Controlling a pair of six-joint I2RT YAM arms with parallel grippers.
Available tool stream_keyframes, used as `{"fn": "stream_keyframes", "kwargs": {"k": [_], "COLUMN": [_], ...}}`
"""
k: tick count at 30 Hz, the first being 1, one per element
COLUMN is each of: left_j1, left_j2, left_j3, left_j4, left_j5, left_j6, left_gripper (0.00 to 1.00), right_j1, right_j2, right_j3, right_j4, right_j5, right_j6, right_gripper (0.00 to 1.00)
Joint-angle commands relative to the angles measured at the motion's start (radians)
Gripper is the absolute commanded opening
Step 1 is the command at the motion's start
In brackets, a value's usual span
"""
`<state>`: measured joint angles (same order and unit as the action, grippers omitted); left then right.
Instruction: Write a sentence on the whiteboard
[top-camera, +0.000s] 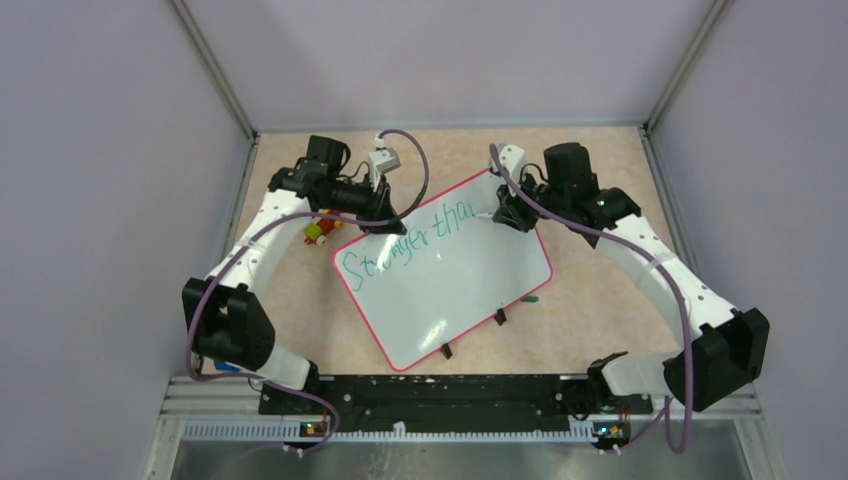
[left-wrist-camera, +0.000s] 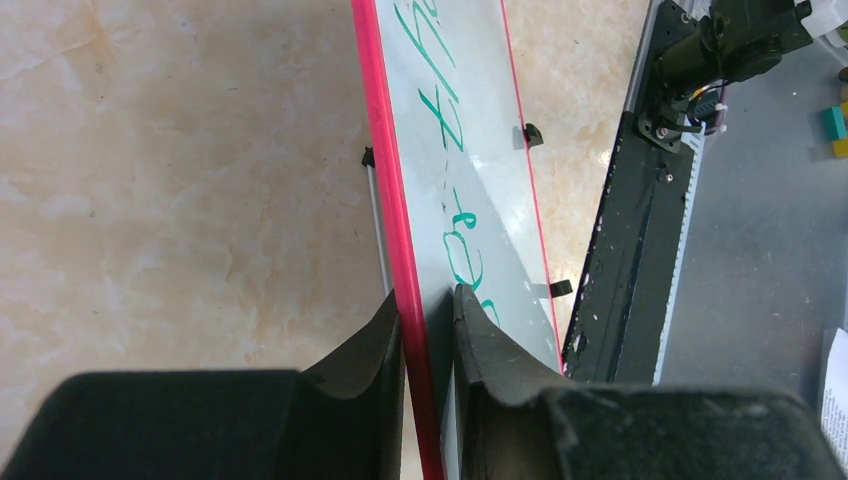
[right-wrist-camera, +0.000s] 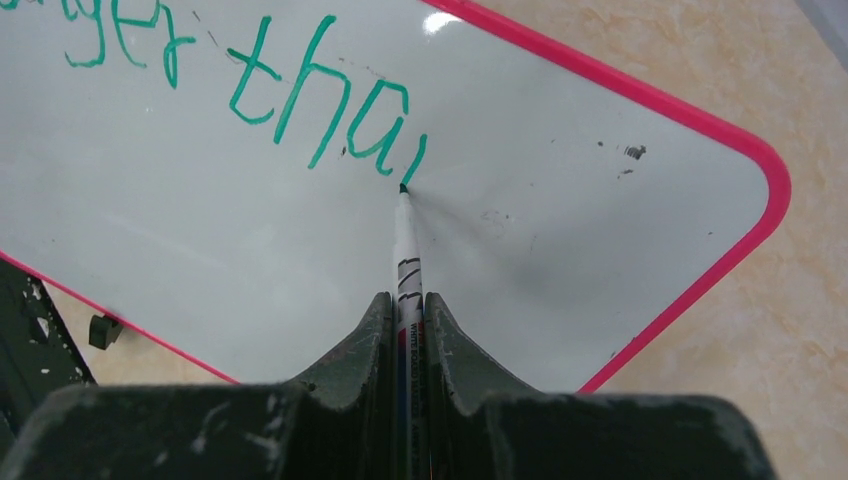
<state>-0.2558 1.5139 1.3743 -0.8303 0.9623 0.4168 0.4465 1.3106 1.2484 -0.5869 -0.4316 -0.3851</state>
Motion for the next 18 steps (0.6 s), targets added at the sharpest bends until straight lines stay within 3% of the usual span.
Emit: {"fn": "stream_keyframes", "kwargs": {"k": [1,18], "left_j1": [-0.037,-0.039], "left_j2": [-0.008,-0.008], "left_j3": [-0.009,-0.006], "left_j4": [0.019,0.020], "left_j5": [-0.020,-0.026], "left_j6": [0.079,0.077], "left_gripper": [0.00,0.00], "right_j1": [-0.008,-0.009], "right_j2": [-0.029,0.045], "right_j3": [-0.035,0.090], "right_j4": [0.025,0.060], "right_j5": [0.015,0.030], "right_j6": [-0.005,0.022], "right_gripper": [0.00,0.00]}}
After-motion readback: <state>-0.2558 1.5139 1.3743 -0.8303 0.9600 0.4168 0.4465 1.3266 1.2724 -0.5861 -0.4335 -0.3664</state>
